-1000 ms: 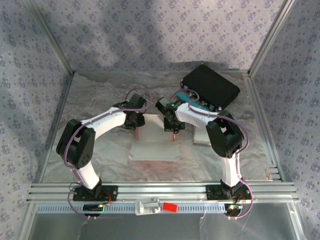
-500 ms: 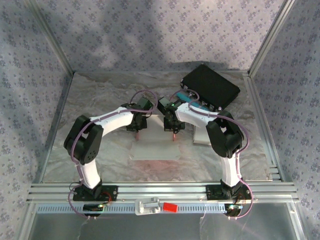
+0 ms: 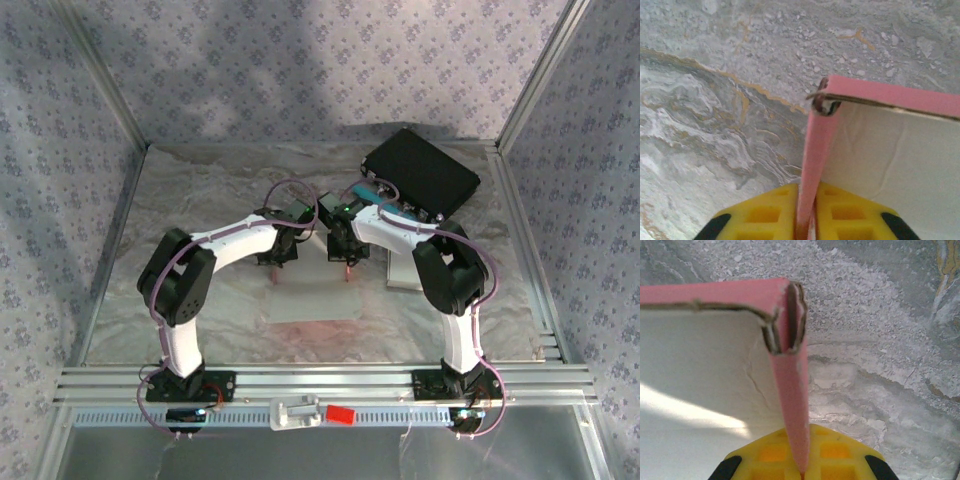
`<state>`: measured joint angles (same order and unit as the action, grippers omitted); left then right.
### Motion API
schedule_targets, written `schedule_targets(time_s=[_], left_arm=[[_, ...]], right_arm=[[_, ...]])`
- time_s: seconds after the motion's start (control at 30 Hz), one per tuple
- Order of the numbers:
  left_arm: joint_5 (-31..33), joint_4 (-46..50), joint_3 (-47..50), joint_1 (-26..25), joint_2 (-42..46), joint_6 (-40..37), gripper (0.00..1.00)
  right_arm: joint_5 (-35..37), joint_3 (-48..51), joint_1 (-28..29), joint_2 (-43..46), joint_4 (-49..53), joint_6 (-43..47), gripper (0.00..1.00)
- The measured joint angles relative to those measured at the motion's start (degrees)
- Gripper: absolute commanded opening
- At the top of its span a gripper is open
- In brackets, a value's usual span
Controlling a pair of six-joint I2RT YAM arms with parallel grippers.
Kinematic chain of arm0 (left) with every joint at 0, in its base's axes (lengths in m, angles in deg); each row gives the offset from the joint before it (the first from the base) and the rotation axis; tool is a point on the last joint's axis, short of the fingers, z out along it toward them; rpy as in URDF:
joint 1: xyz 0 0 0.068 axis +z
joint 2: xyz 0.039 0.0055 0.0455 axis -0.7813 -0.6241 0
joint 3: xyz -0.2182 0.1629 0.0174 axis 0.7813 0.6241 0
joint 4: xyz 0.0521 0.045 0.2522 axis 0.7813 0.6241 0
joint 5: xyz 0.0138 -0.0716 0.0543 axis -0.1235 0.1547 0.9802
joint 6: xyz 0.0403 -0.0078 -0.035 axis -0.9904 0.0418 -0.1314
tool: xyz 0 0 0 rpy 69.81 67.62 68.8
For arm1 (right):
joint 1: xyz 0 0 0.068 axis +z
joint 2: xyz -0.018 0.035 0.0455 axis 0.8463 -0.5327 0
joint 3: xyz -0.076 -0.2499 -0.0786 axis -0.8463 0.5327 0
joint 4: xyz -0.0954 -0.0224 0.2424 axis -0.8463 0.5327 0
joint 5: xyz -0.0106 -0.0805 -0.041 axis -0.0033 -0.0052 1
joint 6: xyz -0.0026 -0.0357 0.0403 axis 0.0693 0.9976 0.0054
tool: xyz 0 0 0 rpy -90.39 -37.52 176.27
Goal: Fold the paper box
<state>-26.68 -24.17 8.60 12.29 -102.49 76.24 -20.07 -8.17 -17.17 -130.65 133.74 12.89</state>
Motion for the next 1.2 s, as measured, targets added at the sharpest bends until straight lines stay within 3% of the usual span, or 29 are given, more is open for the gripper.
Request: schedule_targets(time_s=[0.37, 0.9, 1.03, 1.2], left_arm=[[-4.94, -0.96, -0.46, 0.5, 3.15, -1.49, 0.43], [-9.11, -1.86, 0.0, 4.31, 14.71, -1.64, 0.45], [-9.35, -0.9, 0.37, 6.67, 20.33, -1.9, 0.44], [-11.87, -0.31, 2.05, 10.8, 27.23, -2.4, 0.4]], right_arm=[[1.73, -2.56, 0.22, -1.99, 3.41, 0.87, 0.0], [3.19, -11.02, 0.52, -8.26, 13.07, 0.33, 0.0], [0.09, -10.95, -1.14, -8.37, 14.6, -1.77, 0.0], [-8.7, -9.84, -6.05, -8.5, 14.69, -5.51, 0.0]])
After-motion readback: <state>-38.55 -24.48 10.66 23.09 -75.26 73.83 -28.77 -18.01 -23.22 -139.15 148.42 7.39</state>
